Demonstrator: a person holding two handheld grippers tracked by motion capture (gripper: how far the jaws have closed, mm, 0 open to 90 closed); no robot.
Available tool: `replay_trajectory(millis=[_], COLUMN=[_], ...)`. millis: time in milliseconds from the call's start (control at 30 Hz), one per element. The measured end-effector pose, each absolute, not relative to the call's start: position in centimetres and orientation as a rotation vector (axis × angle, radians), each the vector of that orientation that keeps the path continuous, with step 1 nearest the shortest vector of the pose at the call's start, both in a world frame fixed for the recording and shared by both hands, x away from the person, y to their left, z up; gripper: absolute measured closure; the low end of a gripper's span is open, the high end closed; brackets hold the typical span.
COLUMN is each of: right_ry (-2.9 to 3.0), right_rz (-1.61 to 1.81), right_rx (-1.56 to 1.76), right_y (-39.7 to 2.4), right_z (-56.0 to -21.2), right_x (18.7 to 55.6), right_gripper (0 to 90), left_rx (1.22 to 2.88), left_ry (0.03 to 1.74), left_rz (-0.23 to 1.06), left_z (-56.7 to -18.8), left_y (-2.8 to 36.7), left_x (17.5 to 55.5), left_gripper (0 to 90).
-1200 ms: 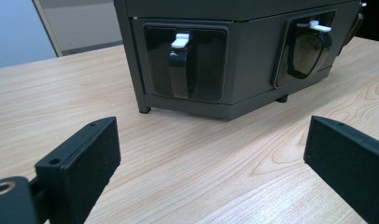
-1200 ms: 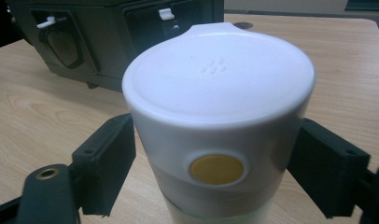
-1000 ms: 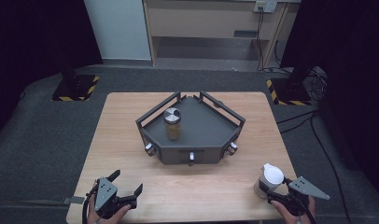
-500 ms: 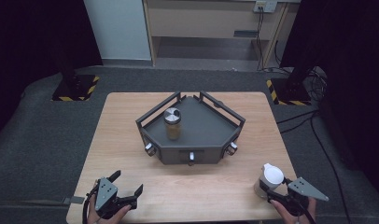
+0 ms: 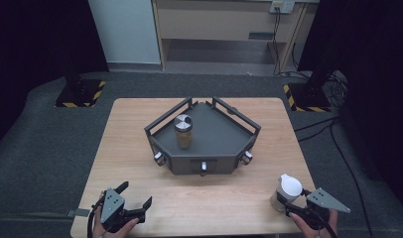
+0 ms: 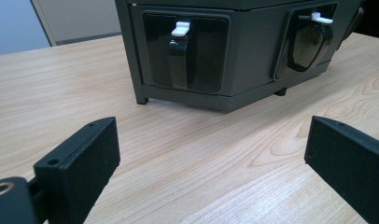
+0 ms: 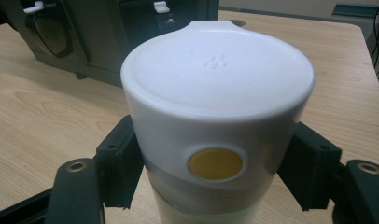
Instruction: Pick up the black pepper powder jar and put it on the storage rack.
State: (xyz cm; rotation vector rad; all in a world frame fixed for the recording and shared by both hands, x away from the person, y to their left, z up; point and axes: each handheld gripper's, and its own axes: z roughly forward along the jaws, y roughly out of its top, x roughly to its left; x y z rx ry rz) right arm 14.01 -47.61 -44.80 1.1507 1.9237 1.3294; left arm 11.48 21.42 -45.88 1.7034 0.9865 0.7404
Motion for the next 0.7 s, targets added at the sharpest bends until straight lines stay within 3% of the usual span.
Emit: replay_trajectory(millis=[700], right_ry=[1.935], right_rz=[1.430], right_rx=[1.110], right_y=[-47.9], right_z=[-41.1], right_x=[14.6], right_gripper=[31.1], left_rx=[1.723], left_ry=[0.982], left_rz=[0.725], left_z=[-46.0], left_y=[21.3], left_x=[11.7], left_gripper=[1.3])
